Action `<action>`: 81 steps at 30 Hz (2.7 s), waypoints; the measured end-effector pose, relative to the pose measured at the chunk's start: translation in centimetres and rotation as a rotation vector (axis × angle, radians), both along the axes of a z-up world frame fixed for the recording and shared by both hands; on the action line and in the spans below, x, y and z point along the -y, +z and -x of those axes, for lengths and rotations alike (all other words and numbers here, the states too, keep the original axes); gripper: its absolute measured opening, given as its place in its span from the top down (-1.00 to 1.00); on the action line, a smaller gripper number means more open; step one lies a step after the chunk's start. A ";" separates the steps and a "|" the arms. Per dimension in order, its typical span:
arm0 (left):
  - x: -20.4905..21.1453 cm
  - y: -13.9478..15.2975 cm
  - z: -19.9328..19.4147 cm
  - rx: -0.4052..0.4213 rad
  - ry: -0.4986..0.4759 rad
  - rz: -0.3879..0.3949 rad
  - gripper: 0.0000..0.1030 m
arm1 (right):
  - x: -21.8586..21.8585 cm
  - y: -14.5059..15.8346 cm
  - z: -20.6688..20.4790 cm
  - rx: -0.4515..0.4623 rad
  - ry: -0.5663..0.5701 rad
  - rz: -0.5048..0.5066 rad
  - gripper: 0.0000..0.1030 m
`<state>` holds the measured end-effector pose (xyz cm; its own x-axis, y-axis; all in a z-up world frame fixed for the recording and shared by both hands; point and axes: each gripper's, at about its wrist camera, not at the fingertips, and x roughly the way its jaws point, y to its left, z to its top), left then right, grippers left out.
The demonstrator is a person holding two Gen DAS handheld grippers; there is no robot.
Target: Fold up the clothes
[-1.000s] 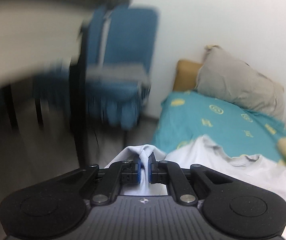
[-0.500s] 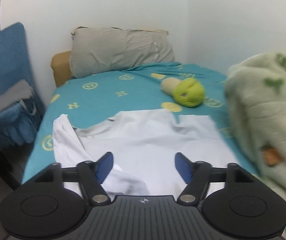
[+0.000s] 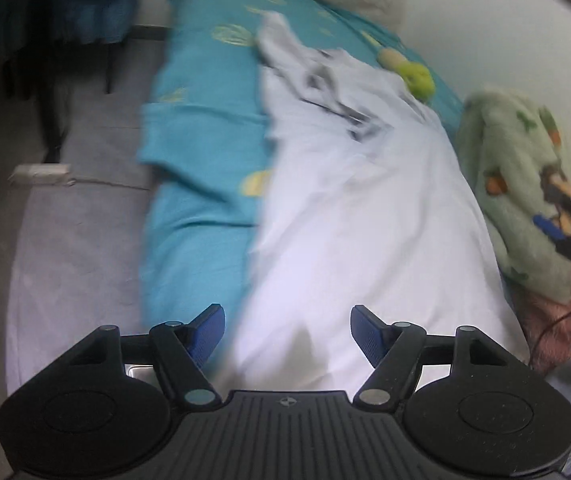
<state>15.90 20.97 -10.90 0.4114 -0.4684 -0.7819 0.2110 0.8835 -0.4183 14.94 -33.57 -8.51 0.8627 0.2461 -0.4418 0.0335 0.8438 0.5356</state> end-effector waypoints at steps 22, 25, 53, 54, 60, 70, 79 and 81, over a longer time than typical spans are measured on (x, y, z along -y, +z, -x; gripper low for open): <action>-5.4 -6.3 4.9 -0.035 -0.163 0.226 0.93 | -5.2 0.7 1.2 -0.054 0.037 0.179 -0.74; -3.2 -1.6 5.8 0.053 -0.259 0.087 0.93 | -5.1 0.8 1.4 -0.051 0.043 0.155 -0.74; 21.6 0.8 10.2 0.097 -0.419 -0.295 -0.25 | -3.1 0.9 2.3 -0.040 0.097 -0.017 -0.74; 21.4 1.4 10.2 0.126 -0.402 -0.291 -0.30 | -3.1 1.0 2.4 -0.029 0.096 -0.012 -0.74; 21.2 6.3 8.4 0.383 -0.171 -0.261 -0.73 | -3.2 2.3 3.1 0.050 0.093 0.016 -0.74; 24.2 10.2 5.5 0.611 0.065 -0.203 -0.99 | -3.7 2.6 3.8 0.108 0.086 0.079 -0.74; 22.8 5.9 6.6 0.589 0.078 -0.282 -0.99 | -5.8 1.6 2.7 0.094 0.143 0.116 -0.74; 22.3 6.1 6.7 0.599 0.092 -0.281 -0.99 | -6.4 1.2 2.1 0.083 0.156 0.114 -0.74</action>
